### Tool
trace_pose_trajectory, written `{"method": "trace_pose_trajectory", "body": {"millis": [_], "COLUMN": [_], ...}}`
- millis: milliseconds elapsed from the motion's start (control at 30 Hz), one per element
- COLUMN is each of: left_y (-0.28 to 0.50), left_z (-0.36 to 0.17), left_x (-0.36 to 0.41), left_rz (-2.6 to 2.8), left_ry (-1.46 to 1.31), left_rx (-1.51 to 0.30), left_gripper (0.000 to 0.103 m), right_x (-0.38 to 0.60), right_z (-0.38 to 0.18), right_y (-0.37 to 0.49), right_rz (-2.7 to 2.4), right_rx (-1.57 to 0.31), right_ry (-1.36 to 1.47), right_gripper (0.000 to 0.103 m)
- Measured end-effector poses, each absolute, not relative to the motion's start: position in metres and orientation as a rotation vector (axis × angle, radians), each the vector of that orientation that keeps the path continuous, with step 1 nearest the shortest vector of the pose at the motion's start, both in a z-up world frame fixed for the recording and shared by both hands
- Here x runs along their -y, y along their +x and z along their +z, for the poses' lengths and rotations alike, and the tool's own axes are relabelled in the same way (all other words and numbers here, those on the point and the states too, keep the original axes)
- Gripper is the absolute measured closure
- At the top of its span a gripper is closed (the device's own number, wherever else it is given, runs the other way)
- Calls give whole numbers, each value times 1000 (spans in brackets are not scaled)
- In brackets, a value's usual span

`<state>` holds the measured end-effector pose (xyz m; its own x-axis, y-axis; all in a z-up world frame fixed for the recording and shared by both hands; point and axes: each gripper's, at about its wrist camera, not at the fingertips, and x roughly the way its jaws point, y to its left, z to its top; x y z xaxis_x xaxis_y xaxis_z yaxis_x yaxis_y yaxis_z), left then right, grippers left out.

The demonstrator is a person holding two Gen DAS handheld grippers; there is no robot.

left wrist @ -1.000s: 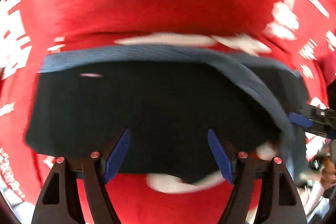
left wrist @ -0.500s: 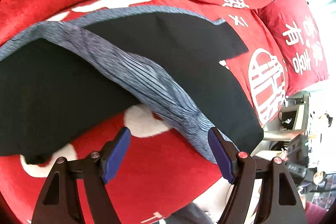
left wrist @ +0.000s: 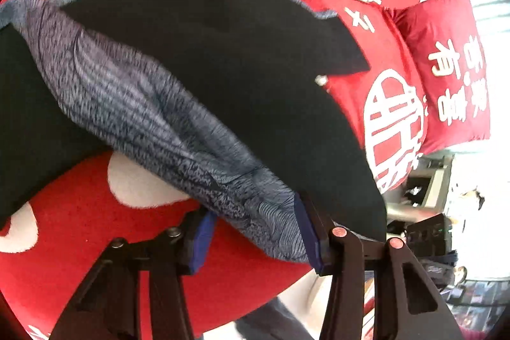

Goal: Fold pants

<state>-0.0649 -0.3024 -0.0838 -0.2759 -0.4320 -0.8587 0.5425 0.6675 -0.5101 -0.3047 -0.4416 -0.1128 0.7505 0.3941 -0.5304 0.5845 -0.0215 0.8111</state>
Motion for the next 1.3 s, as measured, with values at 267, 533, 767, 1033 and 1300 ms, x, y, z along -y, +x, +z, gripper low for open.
{"method": "trace_pose_trajectory", "body": {"millis": [267, 533, 767, 1033, 1300], "left_y": [-31, 23, 41, 25, 31], "left_z": [-40, 6, -3, -81, -78], "left_x": [357, 407, 397, 377, 382], "left_rz": [-942, -902, -742, -527, -505], "left_ry": [82, 217, 287, 360, 349], "left_rx": [-1477, -1267, -1218, -1366, -1333], "left_gripper": [52, 38, 21, 21, 21], "right_x": [547, 657, 698, 671, 682], "right_z": [-51, -64, -61, -66, -101], "right_y": [-239, -136, -75, -131, -148], "right_rz": [-91, -97, -205, -337, -353], "right_rx": [-729, -817, -912, -1017, -906], "right_ry": [1534, 1487, 1327, 1191, 1345], "right_gripper": [88, 86, 16, 29, 96]}}
